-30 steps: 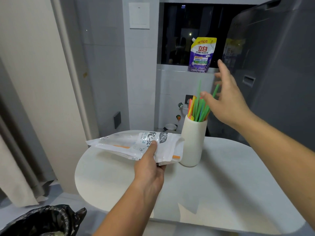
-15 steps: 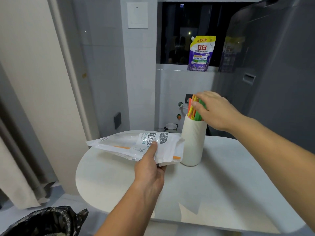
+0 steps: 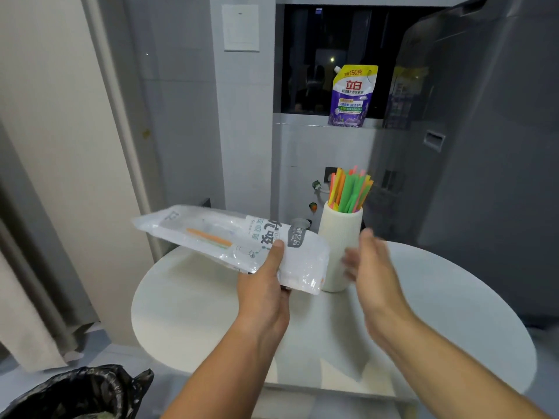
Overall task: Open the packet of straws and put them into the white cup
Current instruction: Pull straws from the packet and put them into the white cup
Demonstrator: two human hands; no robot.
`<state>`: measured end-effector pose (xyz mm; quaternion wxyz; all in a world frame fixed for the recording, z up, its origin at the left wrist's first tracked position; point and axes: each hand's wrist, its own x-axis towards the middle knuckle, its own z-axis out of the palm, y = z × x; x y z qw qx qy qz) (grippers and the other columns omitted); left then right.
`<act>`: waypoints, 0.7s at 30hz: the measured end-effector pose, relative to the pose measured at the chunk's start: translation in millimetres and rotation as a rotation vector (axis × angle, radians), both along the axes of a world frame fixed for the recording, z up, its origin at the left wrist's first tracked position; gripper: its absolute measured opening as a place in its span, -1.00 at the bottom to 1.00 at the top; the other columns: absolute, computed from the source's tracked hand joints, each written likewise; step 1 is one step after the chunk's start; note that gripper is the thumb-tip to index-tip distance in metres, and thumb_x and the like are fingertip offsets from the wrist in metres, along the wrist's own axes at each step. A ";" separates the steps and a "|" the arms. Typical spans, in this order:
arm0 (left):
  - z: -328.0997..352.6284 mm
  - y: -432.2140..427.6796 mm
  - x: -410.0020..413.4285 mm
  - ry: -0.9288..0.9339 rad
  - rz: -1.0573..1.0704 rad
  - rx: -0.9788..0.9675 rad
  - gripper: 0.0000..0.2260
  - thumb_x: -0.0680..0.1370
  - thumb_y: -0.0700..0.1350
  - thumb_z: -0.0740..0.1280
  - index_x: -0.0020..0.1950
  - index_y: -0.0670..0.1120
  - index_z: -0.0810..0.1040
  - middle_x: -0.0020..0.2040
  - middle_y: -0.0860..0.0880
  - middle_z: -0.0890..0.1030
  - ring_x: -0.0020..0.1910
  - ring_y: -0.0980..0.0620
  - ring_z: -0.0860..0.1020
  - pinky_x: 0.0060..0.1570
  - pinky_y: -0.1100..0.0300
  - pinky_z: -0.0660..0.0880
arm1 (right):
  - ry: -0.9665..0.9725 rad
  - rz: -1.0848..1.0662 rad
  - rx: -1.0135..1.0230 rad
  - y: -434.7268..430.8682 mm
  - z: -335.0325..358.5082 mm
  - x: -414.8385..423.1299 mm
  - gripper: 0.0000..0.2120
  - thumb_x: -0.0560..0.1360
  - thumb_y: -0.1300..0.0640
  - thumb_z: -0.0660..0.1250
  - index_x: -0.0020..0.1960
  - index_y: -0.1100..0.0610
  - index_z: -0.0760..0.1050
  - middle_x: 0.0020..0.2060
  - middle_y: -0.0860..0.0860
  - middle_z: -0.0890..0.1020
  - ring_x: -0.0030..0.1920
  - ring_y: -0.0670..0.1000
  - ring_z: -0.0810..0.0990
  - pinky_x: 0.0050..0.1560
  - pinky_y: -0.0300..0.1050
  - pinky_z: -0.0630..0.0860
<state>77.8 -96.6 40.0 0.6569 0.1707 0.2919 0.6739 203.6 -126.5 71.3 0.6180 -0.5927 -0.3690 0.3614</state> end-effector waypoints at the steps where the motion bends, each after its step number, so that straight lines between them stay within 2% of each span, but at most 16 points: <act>1: -0.5 -2.0 1.6 0.052 0.008 0.051 -0.62 0.59 -0.26 0.43 0.41 -0.14 0.57 0.24 -0.09 0.73 0.15 -0.04 0.73 0.07 0.03 0.70 | 0.211 0.042 -0.110 -3.3 -9.0 -5.2 -0.63 0.67 -0.17 0.08 0.16 0.10 0.44 0.01 0.18 0.64 -0.06 0.08 0.64 0.06 0.07 0.57; 2: -1.6 -3.4 2.8 0.108 0.014 0.108 -0.61 0.57 -0.28 0.44 0.40 -0.17 0.57 0.24 -0.12 0.73 0.18 -0.08 0.71 0.16 -0.02 0.66 | 0.408 0.079 -0.172 -6.6 -14.8 -9.7 -0.54 0.66 -0.20 0.07 0.23 0.18 0.44 -0.02 0.20 0.68 -0.11 0.11 0.68 0.02 0.11 0.60; 3: -3.1 -4.6 4.0 0.162 0.014 0.161 -0.60 0.56 -0.30 0.45 0.39 -0.19 0.57 0.23 -0.14 0.73 0.20 -0.11 0.71 0.20 -0.05 0.64 | 0.561 0.114 -0.193 -9.2 -17.4 -13.3 -0.46 0.65 -0.22 0.07 0.27 0.22 0.45 -0.02 0.22 0.71 -0.10 0.15 0.71 0.06 0.15 0.61; 6: -3.8 -6.3 6.0 0.277 0.011 0.197 -0.62 0.51 -0.34 0.50 0.32 -0.24 0.60 0.15 -0.18 0.75 0.14 -0.17 0.72 0.11 -0.02 0.67 | 0.783 0.212 -0.152 -12.0 -16.1 -22.9 -0.39 0.66 -0.25 -0.04 0.29 0.15 0.56 0.10 0.20 0.71 0.15 0.23 0.68 0.34 0.23 0.46; 10: -2.1 -7.5 5.3 0.329 0.003 0.186 -0.66 0.53 -0.28 0.50 0.29 -0.21 0.61 0.11 -0.16 0.76 0.08 -0.15 0.75 0.07 -0.03 0.68 | 0.835 0.152 -0.145 -8.3 -14.9 -36.8 -0.49 0.69 -0.15 -0.02 0.24 0.11 0.60 0.09 0.17 0.72 0.16 0.21 0.67 0.34 0.20 0.47; 14: 4.6 -10.7 7.9 0.262 -0.063 0.166 -0.74 0.64 -0.08 0.38 0.30 -0.13 0.62 0.14 -0.12 0.76 0.13 -0.13 0.74 0.18 -0.09 0.63 | 0.838 0.103 -0.175 -8.1 -24.8 -40.8 -0.55 0.68 -0.12 0.04 0.22 0.10 0.61 0.05 0.14 0.74 0.12 0.20 0.69 0.32 0.18 0.50; 18: 6.6 -13.8 7.1 0.195 -0.169 0.164 -0.56 0.64 0.12 0.28 0.43 -0.09 0.56 0.24 -0.13 0.73 0.22 -0.15 0.70 0.30 -0.13 0.57 | 0.886 0.133 -0.216 -11.9 -30.8 -42.5 -0.57 0.68 -0.11 0.08 0.24 0.09 0.61 0.06 0.14 0.74 0.12 0.20 0.69 0.19 0.11 0.57; 21: 6.1 -11.5 5.1 0.180 -0.165 0.197 -0.47 0.58 0.11 0.35 0.49 -0.11 0.51 0.31 -0.16 0.69 0.28 -0.16 0.67 0.33 -0.13 0.55 | 0.885 0.159 -0.204 -10.4 -32.1 -38.5 -0.57 0.68 -0.11 0.07 0.26 0.08 0.61 0.08 0.14 0.73 0.14 0.19 0.69 0.18 0.10 0.57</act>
